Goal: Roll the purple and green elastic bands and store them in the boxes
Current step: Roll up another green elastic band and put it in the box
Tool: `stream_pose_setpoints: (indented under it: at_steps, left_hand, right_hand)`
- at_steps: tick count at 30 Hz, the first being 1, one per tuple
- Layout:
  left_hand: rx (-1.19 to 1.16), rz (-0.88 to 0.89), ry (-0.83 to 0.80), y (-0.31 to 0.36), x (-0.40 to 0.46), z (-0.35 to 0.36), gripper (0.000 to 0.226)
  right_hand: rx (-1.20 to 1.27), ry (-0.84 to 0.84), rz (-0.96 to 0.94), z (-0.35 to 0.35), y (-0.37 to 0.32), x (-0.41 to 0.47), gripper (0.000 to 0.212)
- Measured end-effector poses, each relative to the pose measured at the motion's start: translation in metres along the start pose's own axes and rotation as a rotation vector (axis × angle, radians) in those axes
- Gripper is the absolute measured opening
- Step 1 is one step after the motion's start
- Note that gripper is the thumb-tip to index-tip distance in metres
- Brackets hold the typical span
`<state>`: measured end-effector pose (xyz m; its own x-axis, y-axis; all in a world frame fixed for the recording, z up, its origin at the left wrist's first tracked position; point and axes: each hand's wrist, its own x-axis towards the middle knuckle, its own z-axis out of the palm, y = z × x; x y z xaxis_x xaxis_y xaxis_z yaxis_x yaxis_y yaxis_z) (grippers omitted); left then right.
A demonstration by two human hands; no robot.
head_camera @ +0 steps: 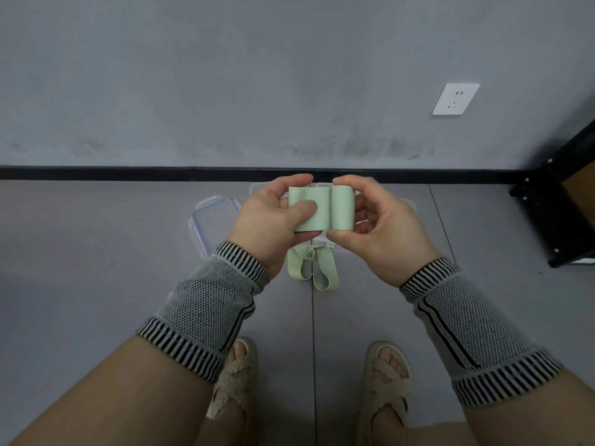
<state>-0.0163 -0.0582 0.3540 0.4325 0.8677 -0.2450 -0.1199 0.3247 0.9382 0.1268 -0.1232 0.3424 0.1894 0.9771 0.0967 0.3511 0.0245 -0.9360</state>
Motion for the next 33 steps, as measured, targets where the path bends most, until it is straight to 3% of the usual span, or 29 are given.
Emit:
stream_pose_setpoints:
  at_steps: [6,19,25,29,33]
  left_hand:
    - [-0.015,-0.024,-0.008,0.006,0.002,-0.012,0.032]
    - [0.055,0.069,-0.008,0.000,-0.001,0.005,0.033]
    - [0.209,0.114,0.108,-0.006,0.000,0.009,0.038]
    - [0.052,0.023,0.059,0.003,0.002,0.001,0.031]
    - [0.008,-0.033,-0.023,0.006,-0.001,-0.004,0.033]
  right_hand:
    - [0.048,-0.087,-0.016,-0.007,-0.005,-0.001,0.061]
    - [-0.161,0.061,-0.041,0.002,0.003,0.001,0.057]
    - [-0.298,0.060,-0.075,0.010,0.001,0.002,0.065]
    - [-0.190,0.002,-0.023,0.006,0.001,0.000,0.081]
    - [-0.101,-0.052,-0.021,0.004,0.001,-0.002,0.075]
